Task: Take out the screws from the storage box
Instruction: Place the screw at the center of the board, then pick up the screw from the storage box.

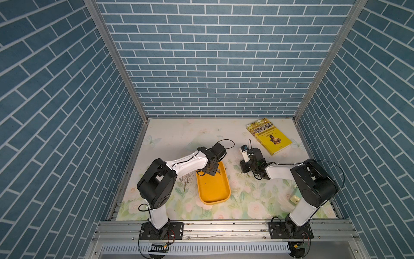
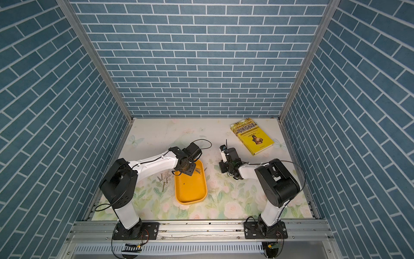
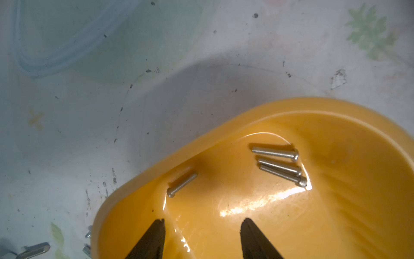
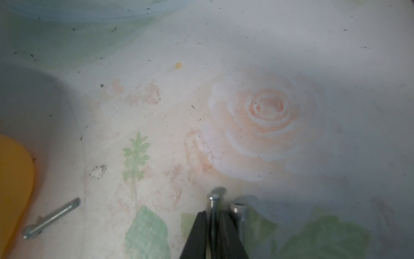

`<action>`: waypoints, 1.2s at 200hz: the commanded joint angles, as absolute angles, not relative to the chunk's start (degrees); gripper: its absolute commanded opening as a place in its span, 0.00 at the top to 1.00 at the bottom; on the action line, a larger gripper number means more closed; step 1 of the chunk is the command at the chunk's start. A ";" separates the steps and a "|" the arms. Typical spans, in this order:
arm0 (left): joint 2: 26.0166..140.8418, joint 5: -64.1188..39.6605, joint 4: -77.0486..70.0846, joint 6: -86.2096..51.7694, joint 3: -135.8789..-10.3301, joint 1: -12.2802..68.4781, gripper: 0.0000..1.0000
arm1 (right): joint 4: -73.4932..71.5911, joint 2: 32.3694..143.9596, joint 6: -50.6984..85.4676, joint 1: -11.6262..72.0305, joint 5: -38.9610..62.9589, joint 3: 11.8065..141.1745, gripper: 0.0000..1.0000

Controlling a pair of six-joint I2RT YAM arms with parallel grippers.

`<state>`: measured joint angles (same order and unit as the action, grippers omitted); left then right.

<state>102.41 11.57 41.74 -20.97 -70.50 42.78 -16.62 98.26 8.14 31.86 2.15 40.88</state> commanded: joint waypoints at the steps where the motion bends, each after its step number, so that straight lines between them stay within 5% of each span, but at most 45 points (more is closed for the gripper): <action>1: 103.47 13.78 43.24 -21.01 -72.11 42.98 0.41 | -15.24 98.53 9.15 31.72 2.53 41.04 0.75; 51: 106.42 14.68 42.99 -20.96 -73.35 42.98 0.42 | -18.48 94.75 7.84 31.72 3.96 38.17 0.64; 240: 114.14 11.27 42.13 -22.26 -72.73 40.26 0.49 | -18.65 95.95 6.56 31.73 7.38 38.76 0.62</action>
<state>110.93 13.26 39.55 -21.71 -73.69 41.30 -18.83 94.85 7.49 31.86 6.52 37.67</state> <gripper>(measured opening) 0.526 0.376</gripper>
